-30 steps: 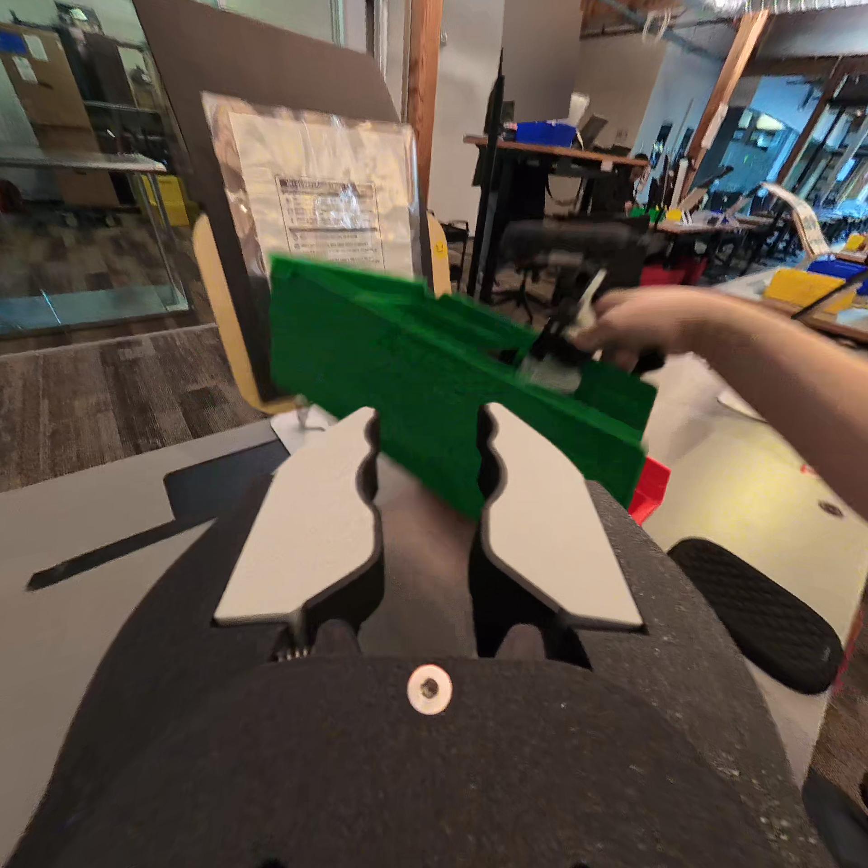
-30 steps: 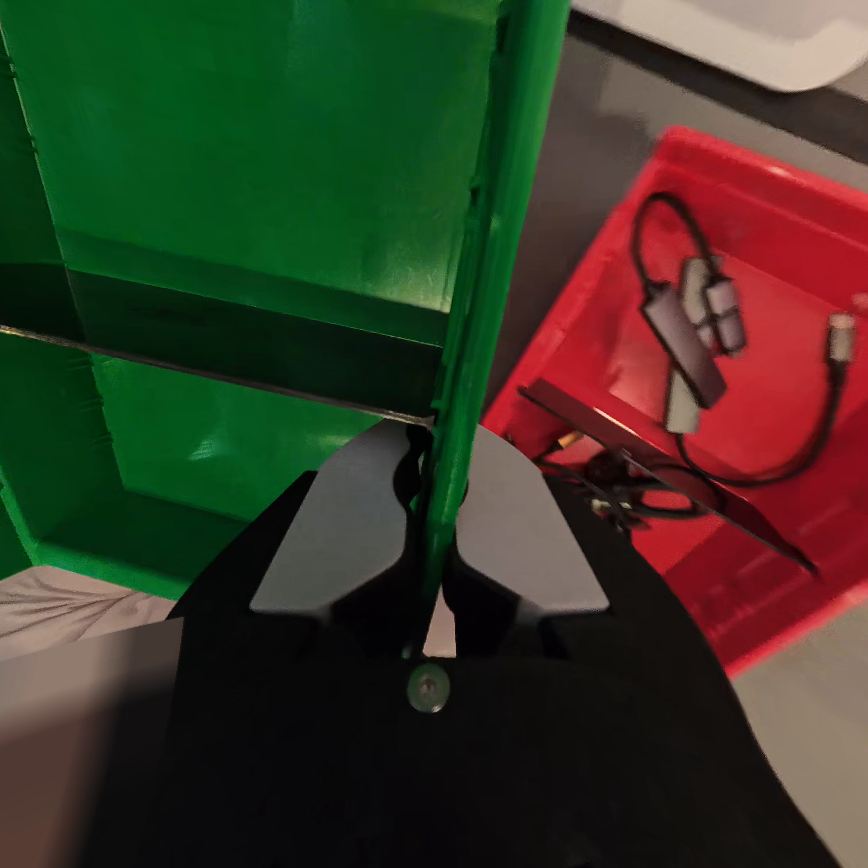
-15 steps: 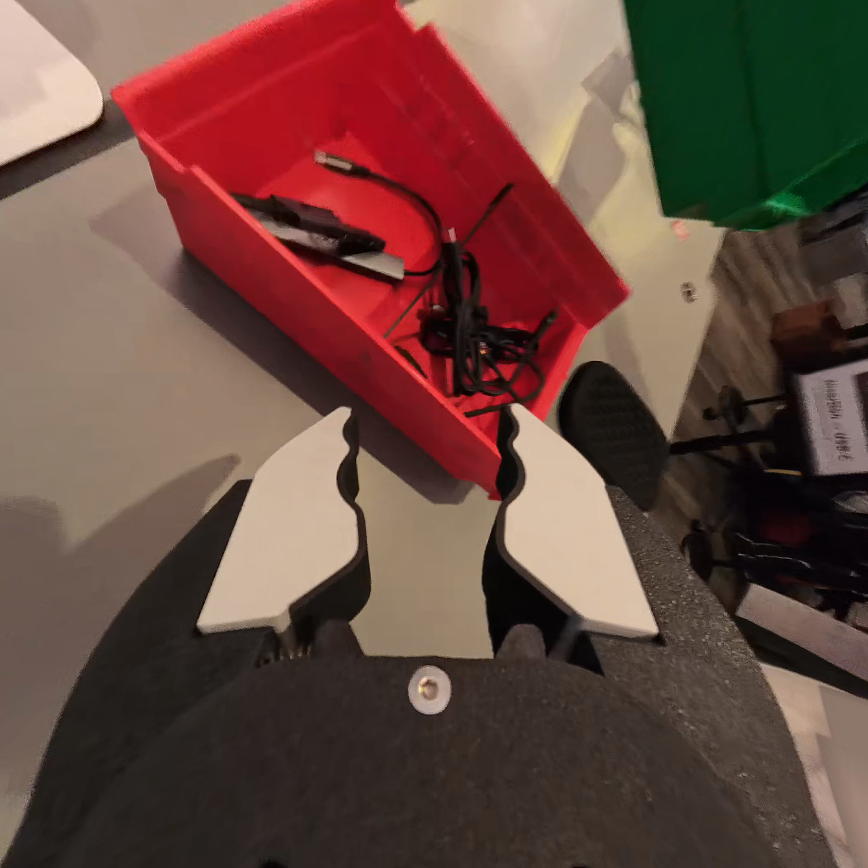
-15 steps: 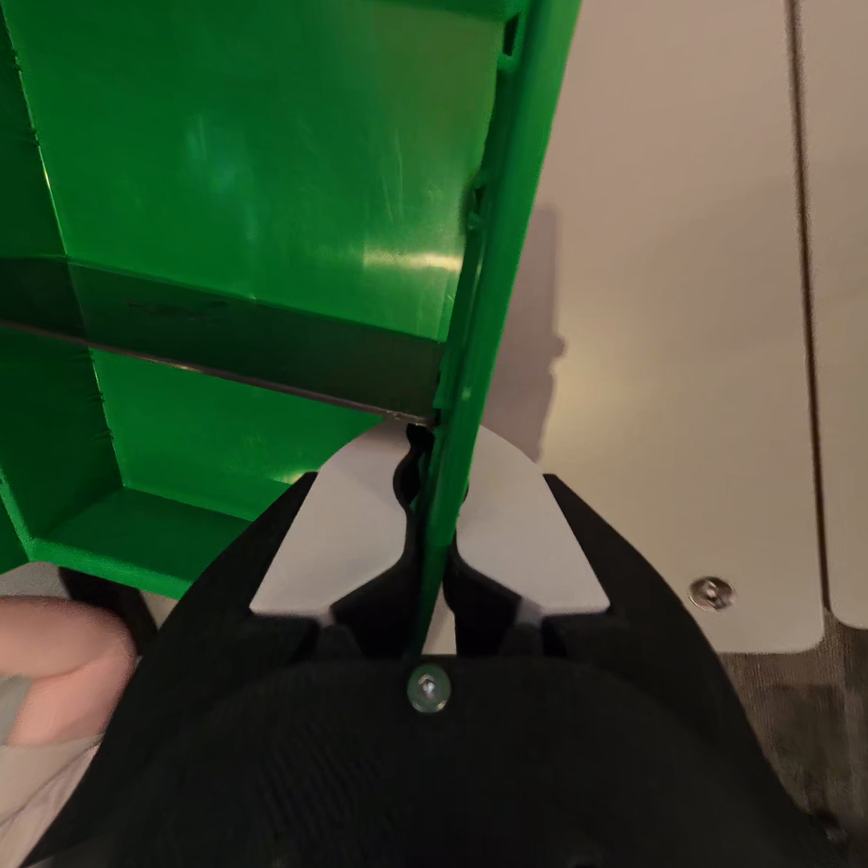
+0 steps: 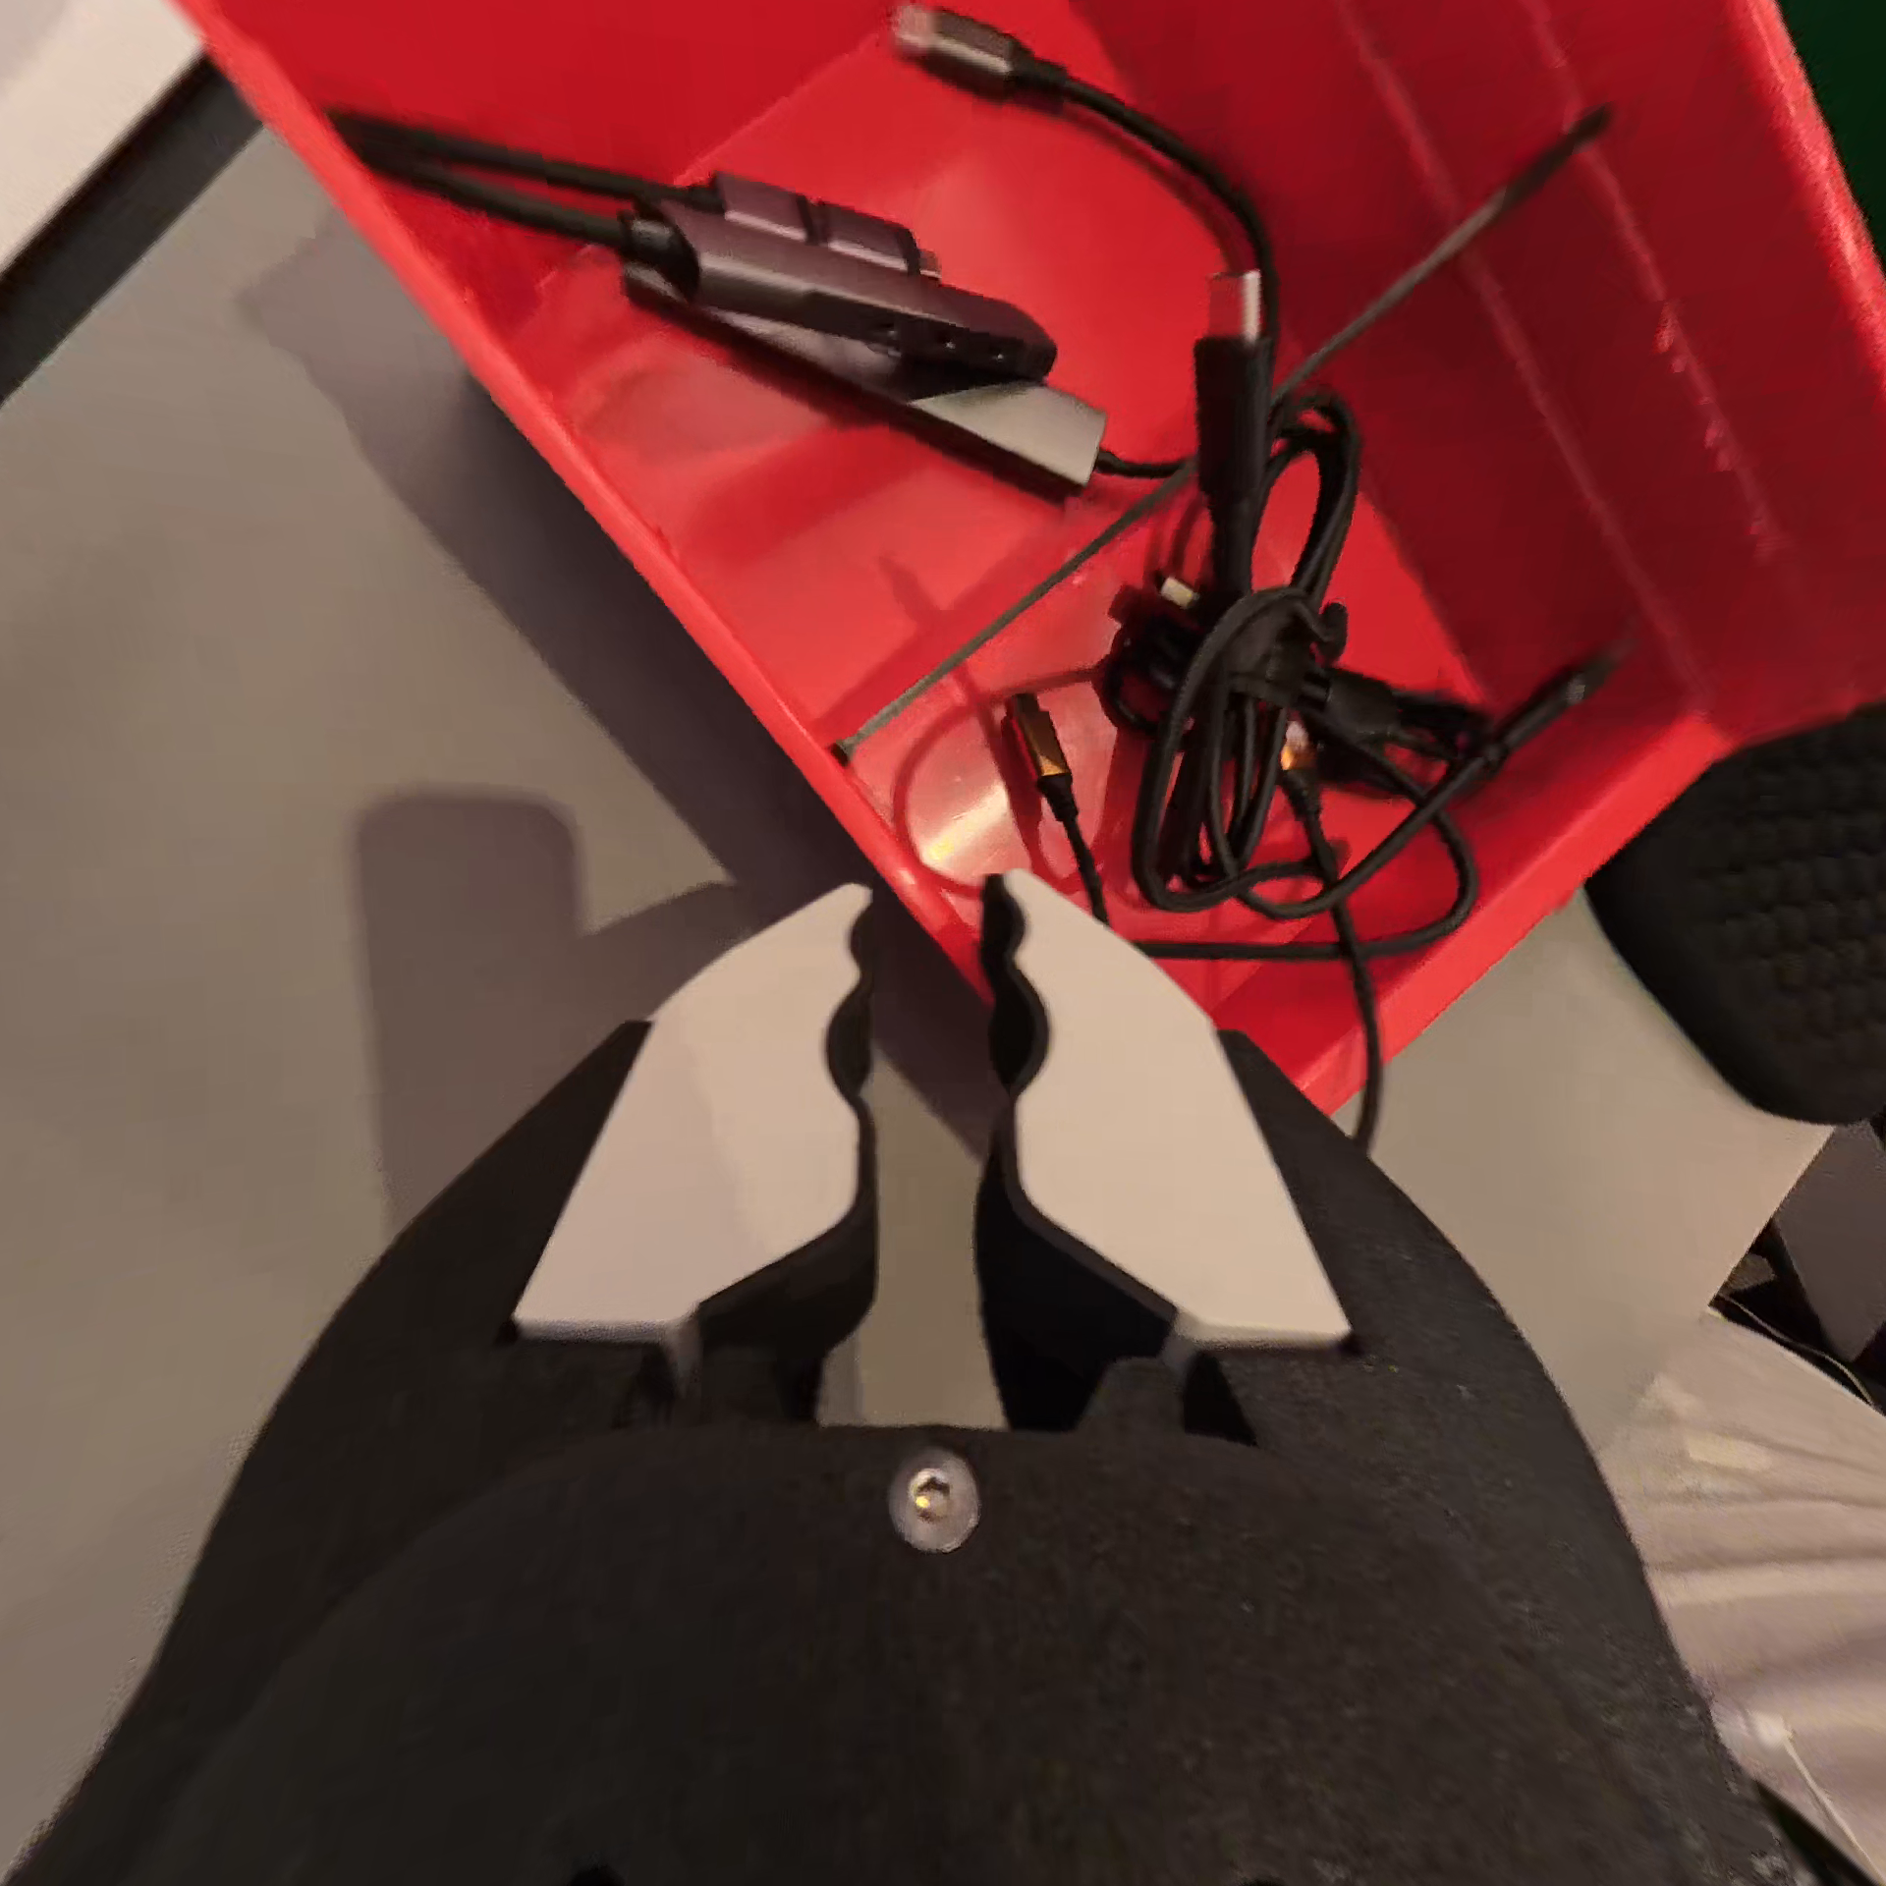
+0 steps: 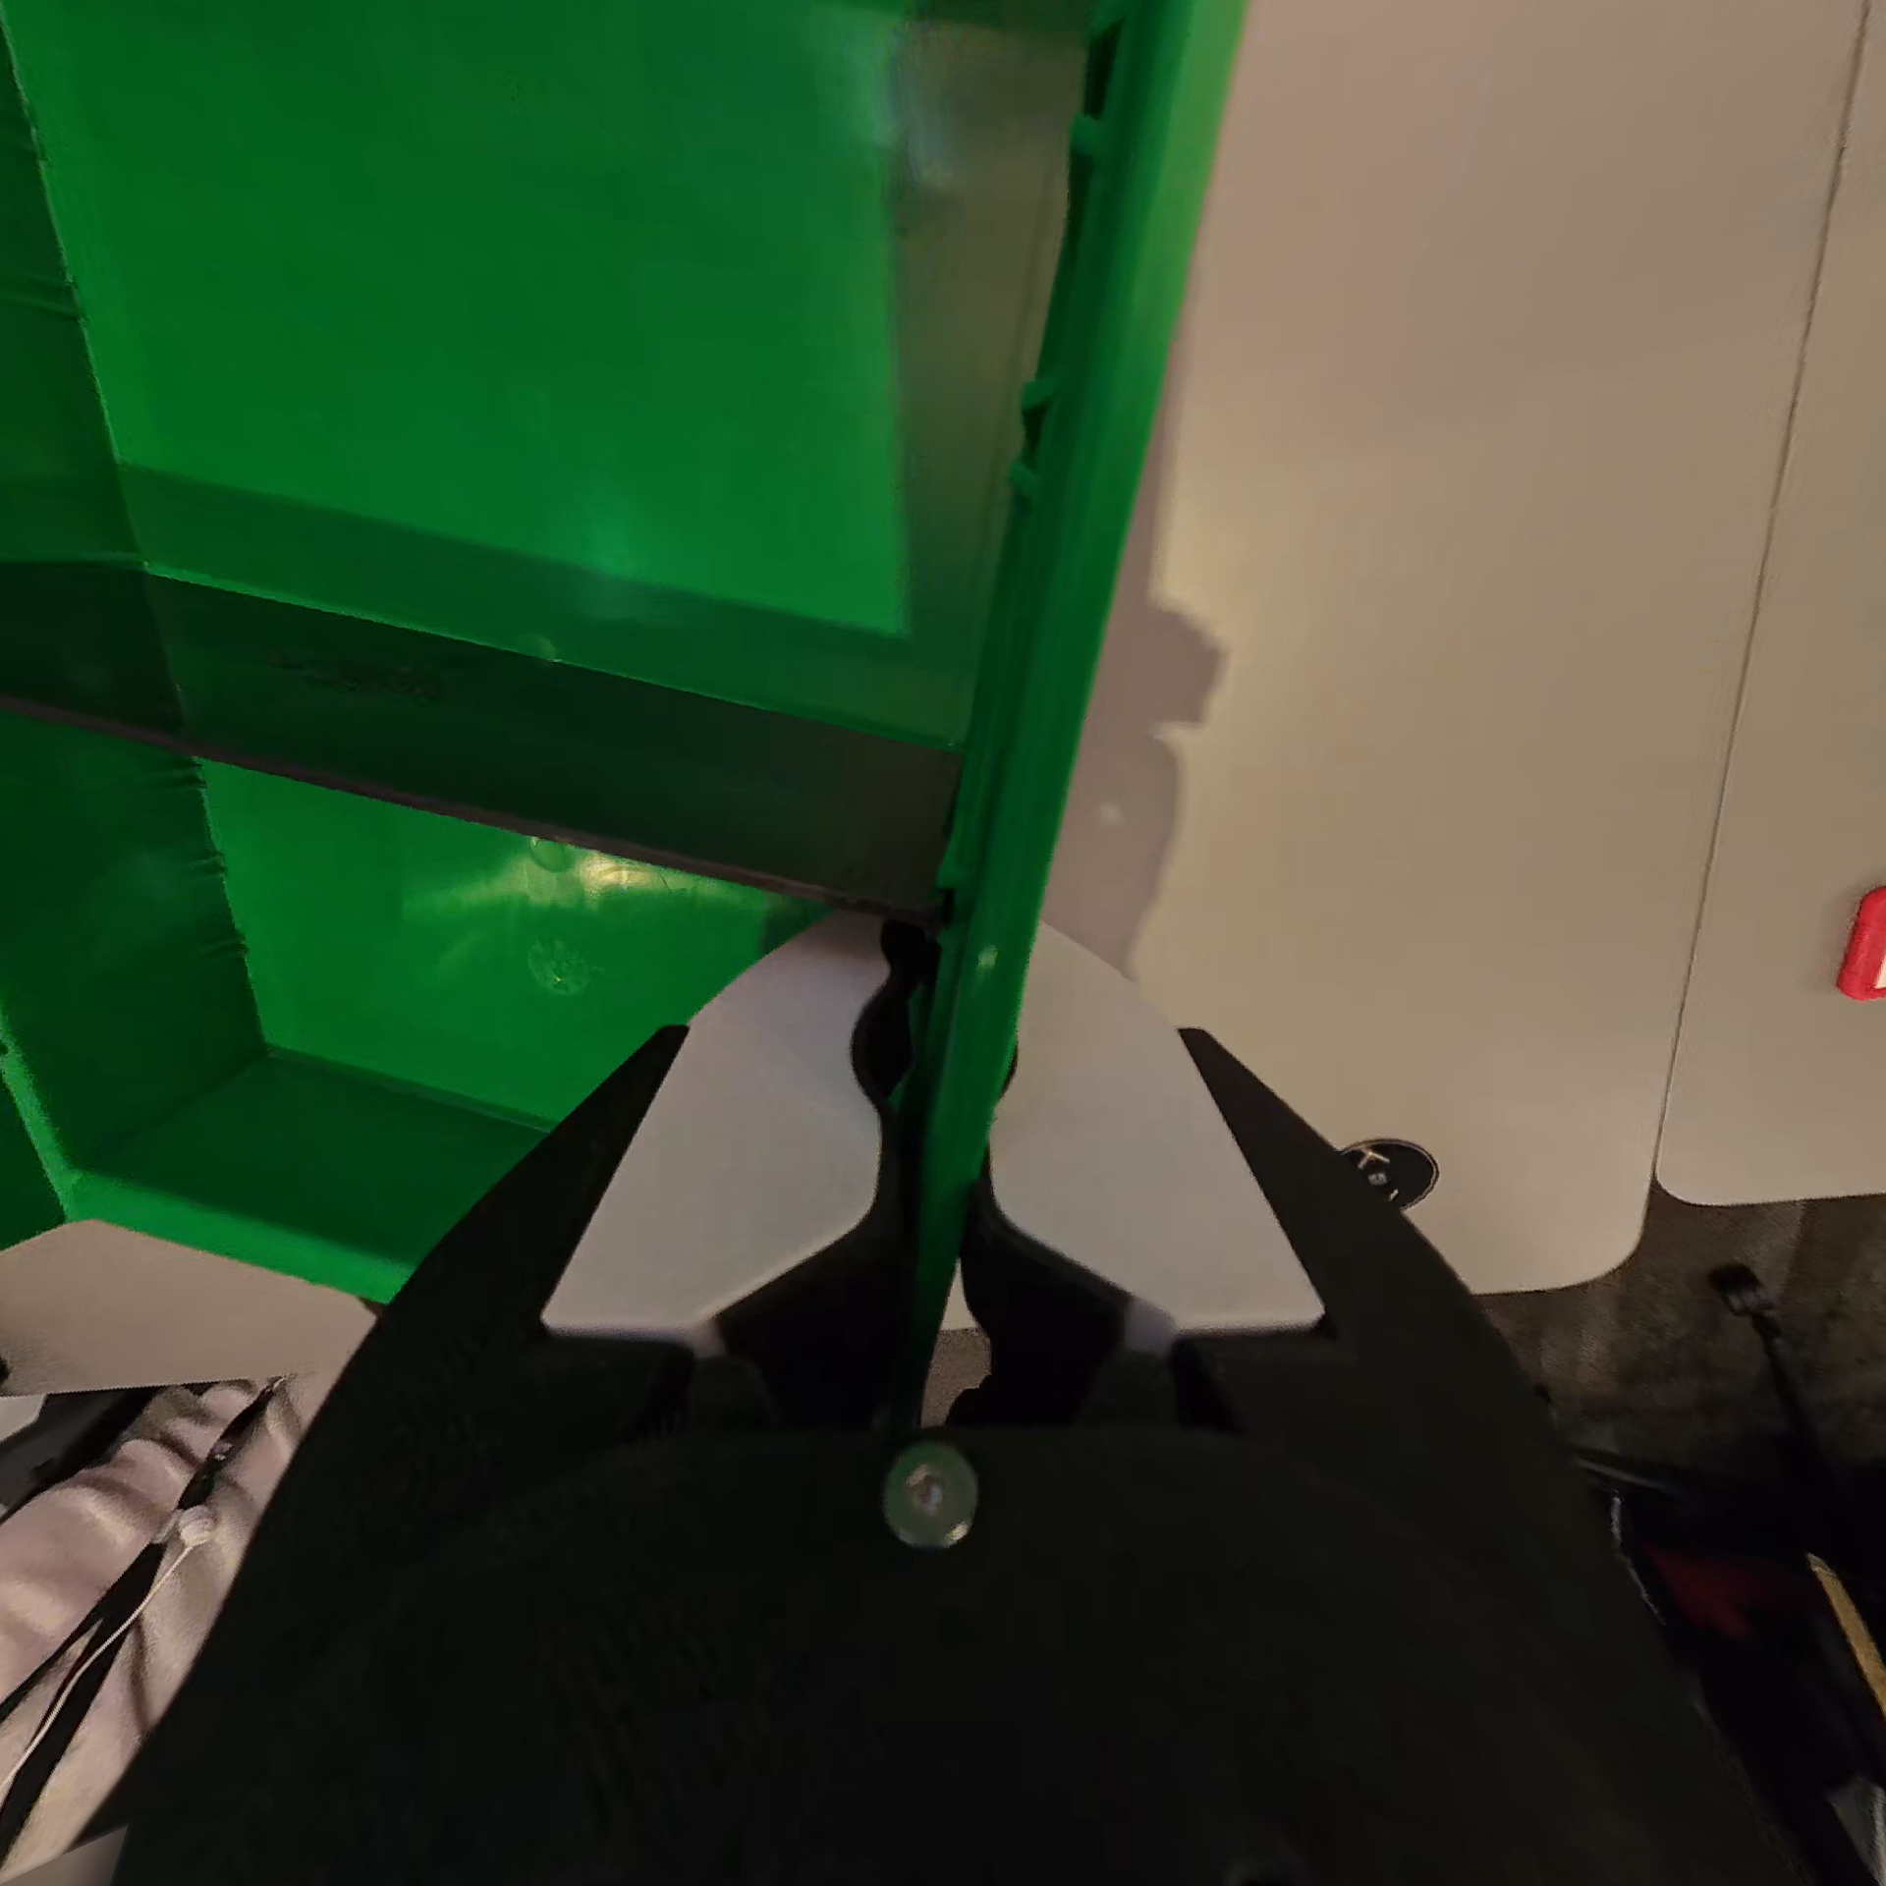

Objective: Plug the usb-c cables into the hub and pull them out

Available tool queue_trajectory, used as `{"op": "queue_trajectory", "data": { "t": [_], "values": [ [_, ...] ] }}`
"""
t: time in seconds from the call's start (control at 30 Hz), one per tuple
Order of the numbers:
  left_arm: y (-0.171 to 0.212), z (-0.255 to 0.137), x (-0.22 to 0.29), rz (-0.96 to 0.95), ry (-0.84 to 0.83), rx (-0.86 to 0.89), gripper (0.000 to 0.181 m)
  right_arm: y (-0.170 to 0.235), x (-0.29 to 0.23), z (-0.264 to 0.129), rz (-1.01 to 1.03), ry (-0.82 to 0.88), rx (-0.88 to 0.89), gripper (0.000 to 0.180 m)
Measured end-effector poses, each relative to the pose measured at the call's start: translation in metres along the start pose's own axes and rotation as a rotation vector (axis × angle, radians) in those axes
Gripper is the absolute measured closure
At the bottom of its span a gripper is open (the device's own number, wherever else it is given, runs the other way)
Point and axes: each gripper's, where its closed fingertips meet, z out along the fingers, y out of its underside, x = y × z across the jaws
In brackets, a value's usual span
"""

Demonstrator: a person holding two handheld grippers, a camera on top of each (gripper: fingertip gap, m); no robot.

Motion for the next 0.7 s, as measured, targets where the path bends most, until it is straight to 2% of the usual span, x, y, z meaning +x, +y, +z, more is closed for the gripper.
{"op": "queue_trajectory", "data": {
  "t": [0.17,0.3,0.43,0.53,0.7],
  "values": [
    [0.026,-0.031,-0.065,-0.141,-0.050,0.010,0.176,-0.001,-0.007,0.010,-0.047,0.005,-0.005,0.173],
    [0.062,-0.065,-0.123,-0.324,-0.050,0.075,0.174,-0.002,-0.013,0.016,-0.074,-0.006,-0.005,0.174],
    [0.119,-0.106,-0.170,-0.531,-0.028,0.154,0.172,-0.007,-0.021,0.022,-0.088,-0.024,0.007,0.174],
    [0.168,-0.141,-0.203,-0.720,-0.071,0.251,0.171,-0.014,-0.031,0.027,-0.123,-0.025,0.024,0.173],
    [0.239,-0.184,-0.224,-0.880,-0.156,0.340,0.171,-0.029,-0.058,0.039,-0.204,-0.035,0.047,0.173]
  ]
}}
